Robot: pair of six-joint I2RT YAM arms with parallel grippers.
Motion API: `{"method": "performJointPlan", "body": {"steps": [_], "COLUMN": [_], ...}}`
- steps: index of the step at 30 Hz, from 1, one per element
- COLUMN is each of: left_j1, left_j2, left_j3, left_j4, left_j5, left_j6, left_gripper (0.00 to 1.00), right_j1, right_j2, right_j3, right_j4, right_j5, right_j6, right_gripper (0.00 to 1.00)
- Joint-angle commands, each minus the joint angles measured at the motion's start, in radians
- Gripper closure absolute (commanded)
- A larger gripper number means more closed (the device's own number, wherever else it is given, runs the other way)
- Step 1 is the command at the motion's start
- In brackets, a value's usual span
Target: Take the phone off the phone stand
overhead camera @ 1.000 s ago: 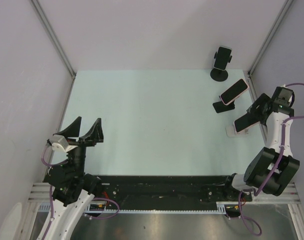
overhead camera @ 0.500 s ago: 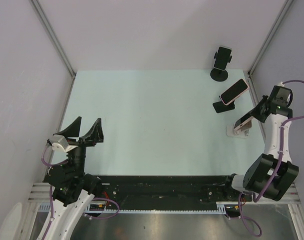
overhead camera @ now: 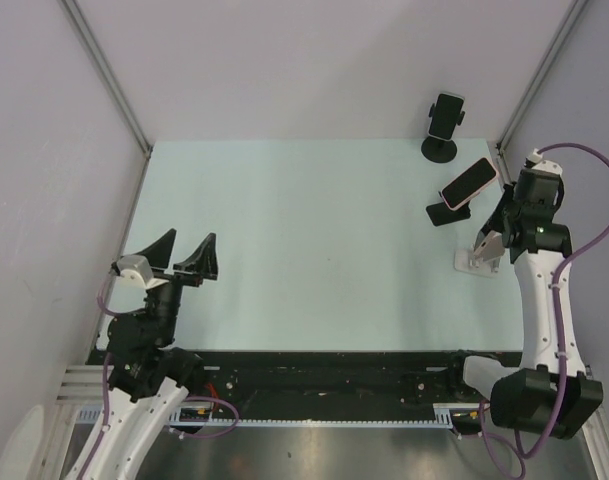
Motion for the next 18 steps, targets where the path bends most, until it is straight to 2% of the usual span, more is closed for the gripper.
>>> {"method": "performJointPlan", "body": {"steps": [1,8,11,13,18], "left_j1": [-0.007,-0.008,-0.008,-0.008,-0.066], "left_j2": [0.073,0.290,0.389,0.455,0.583], "left_j3": [0.049,0.155,0.201,0.230,0.289], "left_j4": [0.012,-0.053,-0.068,-0.070,-0.079], "left_j5": [0.064,0.199,0.315,0.382,0.436], "left_j6": [0.031,0.044,0.053,0.036,0.007], "left_gripper": [0.00,0.00,0.00,0.00,0.00], "right_j1": [0.062,0.152,0.212,0.286,0.416], "right_j2": [-0.111,-0.148,-0.126,-0.106,-0.030], "right_j3": [0.031,0.031,0.031,0.031,0.029], "right_j4": [0.089,0.146,0.175,0.187,0.232], "right_j5": [-0.017,-0.258,-0.353,-0.407,-0.499], "right_j6": [-0.039,0.006,0.044,0.066,0.093], "right_gripper": [1.00,1.00,1.00,1.00,1.00]}}
